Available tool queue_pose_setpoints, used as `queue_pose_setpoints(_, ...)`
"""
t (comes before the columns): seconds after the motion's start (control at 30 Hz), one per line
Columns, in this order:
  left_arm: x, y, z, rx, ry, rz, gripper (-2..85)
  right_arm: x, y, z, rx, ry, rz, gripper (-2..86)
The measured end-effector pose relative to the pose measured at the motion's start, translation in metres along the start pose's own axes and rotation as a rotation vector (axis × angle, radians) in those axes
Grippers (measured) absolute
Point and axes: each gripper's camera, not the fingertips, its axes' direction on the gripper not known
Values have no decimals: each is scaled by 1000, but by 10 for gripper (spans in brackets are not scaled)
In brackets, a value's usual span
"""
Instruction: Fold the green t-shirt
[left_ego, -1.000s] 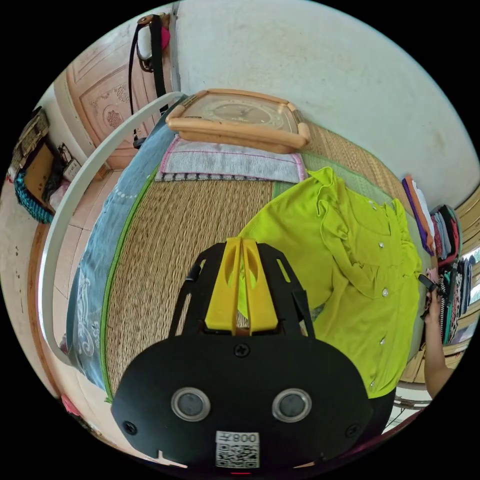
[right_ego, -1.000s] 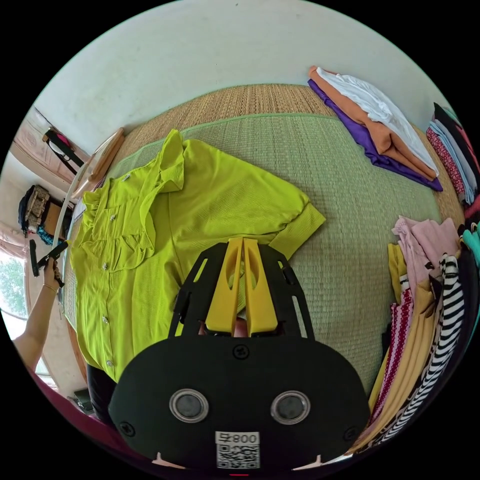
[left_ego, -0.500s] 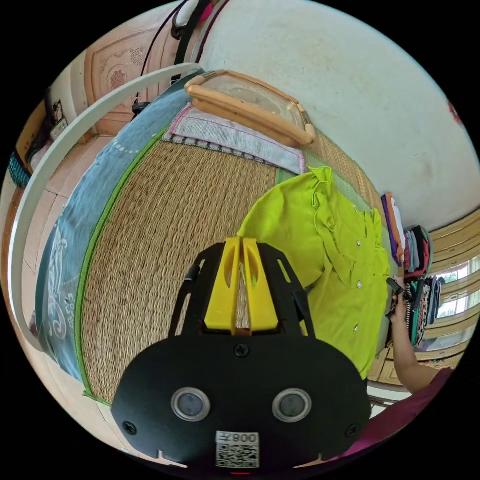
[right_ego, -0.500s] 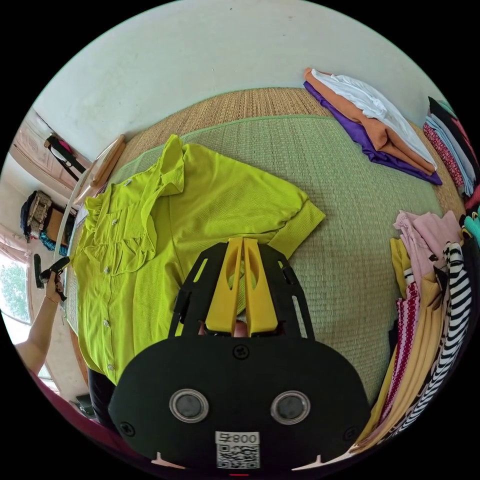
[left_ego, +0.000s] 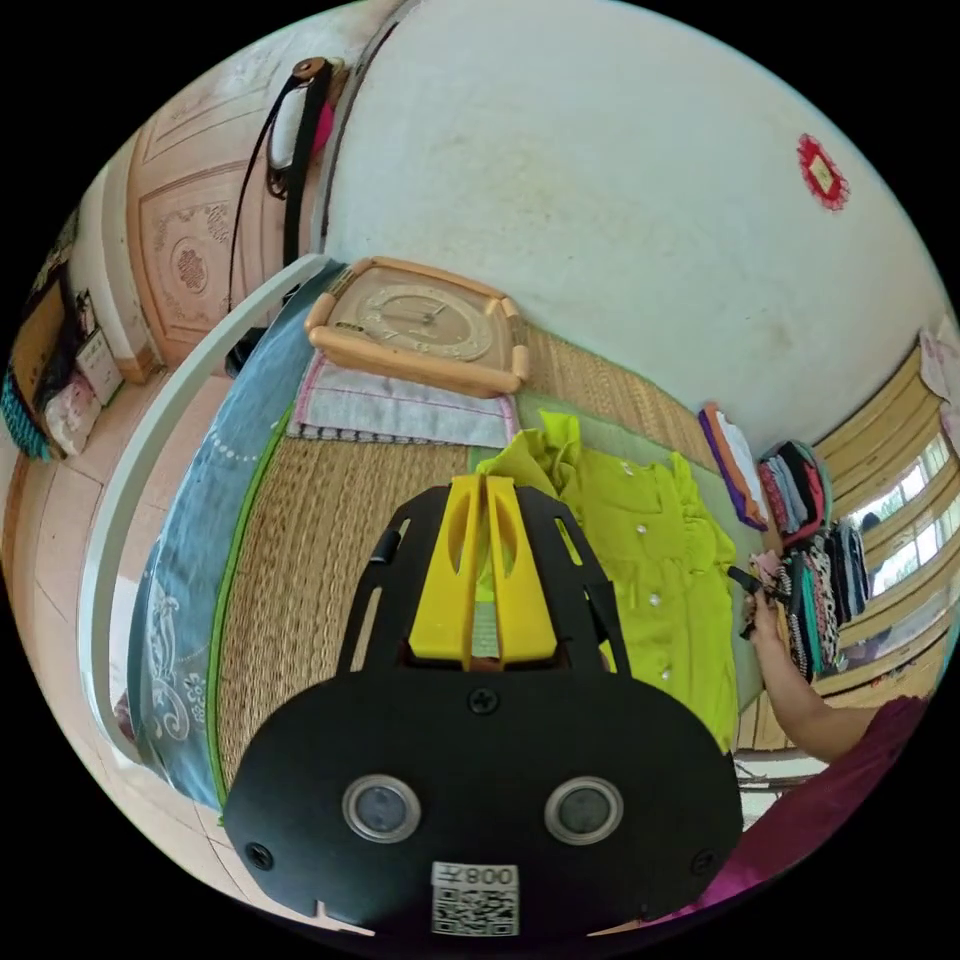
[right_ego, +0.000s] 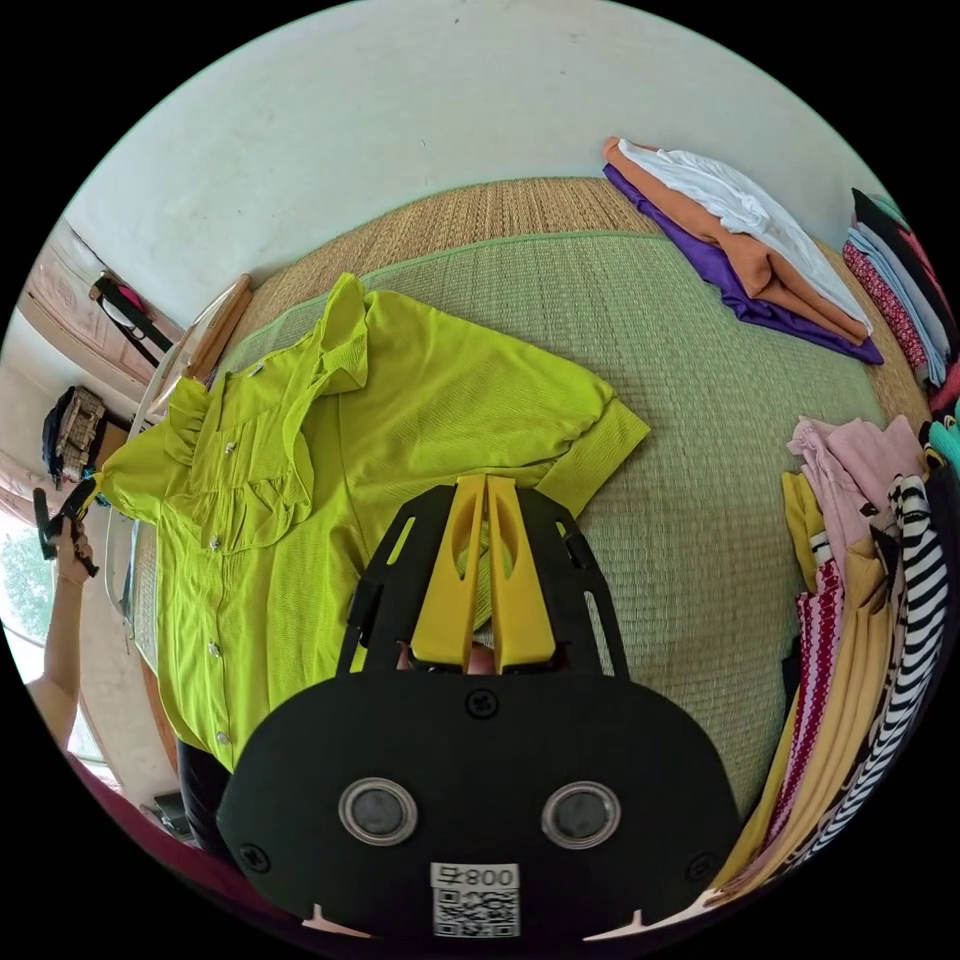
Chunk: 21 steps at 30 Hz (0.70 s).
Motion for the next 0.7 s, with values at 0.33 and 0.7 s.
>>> queue_pose_setpoints(0.33, -26, 30, 30, 50, -56, -123, 15, 5, 13, 0, 24, -44, 15, 3)
queue_pose_setpoints(0.7, 9, 67, 80, -142, -21, 20, 2, 4, 18, -1, 37, -38, 18, 2)
